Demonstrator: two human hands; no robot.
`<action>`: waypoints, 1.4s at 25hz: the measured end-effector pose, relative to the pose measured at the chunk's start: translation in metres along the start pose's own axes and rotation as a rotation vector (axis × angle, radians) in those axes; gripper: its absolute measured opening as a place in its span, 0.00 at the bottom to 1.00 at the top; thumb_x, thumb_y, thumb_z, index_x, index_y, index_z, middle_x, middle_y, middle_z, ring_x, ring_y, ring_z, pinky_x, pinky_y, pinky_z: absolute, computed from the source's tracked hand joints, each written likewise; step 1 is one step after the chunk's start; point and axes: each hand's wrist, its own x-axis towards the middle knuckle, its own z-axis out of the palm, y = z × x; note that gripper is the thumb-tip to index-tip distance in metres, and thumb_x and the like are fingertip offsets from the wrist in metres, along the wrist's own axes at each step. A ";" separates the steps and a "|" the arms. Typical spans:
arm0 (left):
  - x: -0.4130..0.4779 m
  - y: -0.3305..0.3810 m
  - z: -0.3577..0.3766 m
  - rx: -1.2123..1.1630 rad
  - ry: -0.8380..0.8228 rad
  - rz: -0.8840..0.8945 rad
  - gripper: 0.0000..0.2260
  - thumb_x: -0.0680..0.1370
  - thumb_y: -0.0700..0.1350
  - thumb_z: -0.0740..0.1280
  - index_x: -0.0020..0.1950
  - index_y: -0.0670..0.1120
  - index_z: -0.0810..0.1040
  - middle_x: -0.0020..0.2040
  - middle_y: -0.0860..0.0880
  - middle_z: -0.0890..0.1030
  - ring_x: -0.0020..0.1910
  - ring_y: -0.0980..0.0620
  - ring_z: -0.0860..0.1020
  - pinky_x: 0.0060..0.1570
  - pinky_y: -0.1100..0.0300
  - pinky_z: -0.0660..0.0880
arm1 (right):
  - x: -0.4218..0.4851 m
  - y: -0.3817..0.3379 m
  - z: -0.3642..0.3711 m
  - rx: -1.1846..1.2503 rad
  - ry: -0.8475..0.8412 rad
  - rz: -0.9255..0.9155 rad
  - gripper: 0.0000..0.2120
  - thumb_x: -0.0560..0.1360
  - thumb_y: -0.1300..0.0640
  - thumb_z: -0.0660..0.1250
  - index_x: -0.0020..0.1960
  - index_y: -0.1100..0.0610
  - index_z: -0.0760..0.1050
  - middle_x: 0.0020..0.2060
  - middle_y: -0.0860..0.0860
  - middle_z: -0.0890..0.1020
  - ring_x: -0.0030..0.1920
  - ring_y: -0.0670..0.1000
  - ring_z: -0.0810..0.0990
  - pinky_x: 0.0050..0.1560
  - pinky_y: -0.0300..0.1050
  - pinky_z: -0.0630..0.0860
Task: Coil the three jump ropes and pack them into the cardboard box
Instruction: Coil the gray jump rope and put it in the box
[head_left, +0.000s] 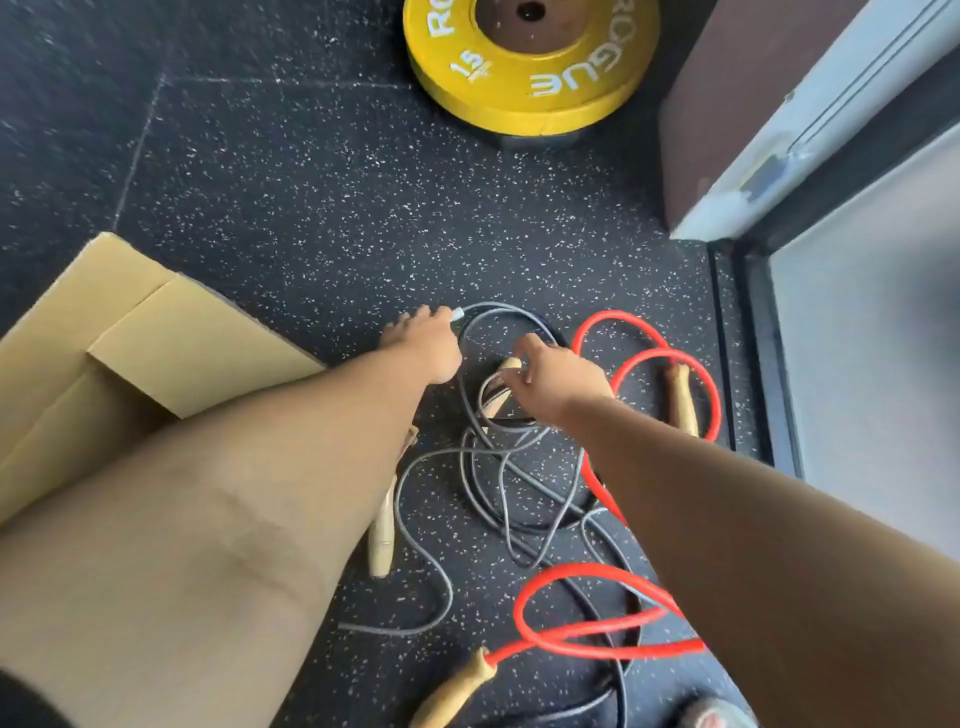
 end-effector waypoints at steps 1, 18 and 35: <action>0.003 -0.002 0.002 0.029 -0.073 -0.024 0.26 0.80 0.43 0.59 0.78 0.50 0.58 0.74 0.44 0.66 0.71 0.40 0.66 0.66 0.45 0.65 | 0.004 0.001 0.001 -0.022 -0.014 -0.010 0.20 0.81 0.41 0.58 0.69 0.48 0.67 0.58 0.52 0.82 0.56 0.59 0.81 0.51 0.52 0.75; -0.033 0.016 -0.047 -0.263 0.147 0.151 0.05 0.80 0.39 0.61 0.49 0.46 0.65 0.49 0.44 0.76 0.39 0.47 0.73 0.34 0.53 0.67 | -0.016 -0.002 -0.043 -0.046 0.313 -0.005 0.38 0.80 0.40 0.61 0.81 0.52 0.47 0.72 0.58 0.65 0.70 0.61 0.68 0.68 0.61 0.67; -0.349 0.008 -0.193 -0.740 0.374 0.242 0.11 0.83 0.55 0.58 0.55 0.50 0.74 0.48 0.53 0.82 0.50 0.50 0.79 0.47 0.56 0.72 | -0.253 -0.100 -0.203 0.440 0.529 -0.491 0.08 0.83 0.53 0.64 0.48 0.52 0.80 0.33 0.43 0.78 0.35 0.42 0.74 0.40 0.46 0.70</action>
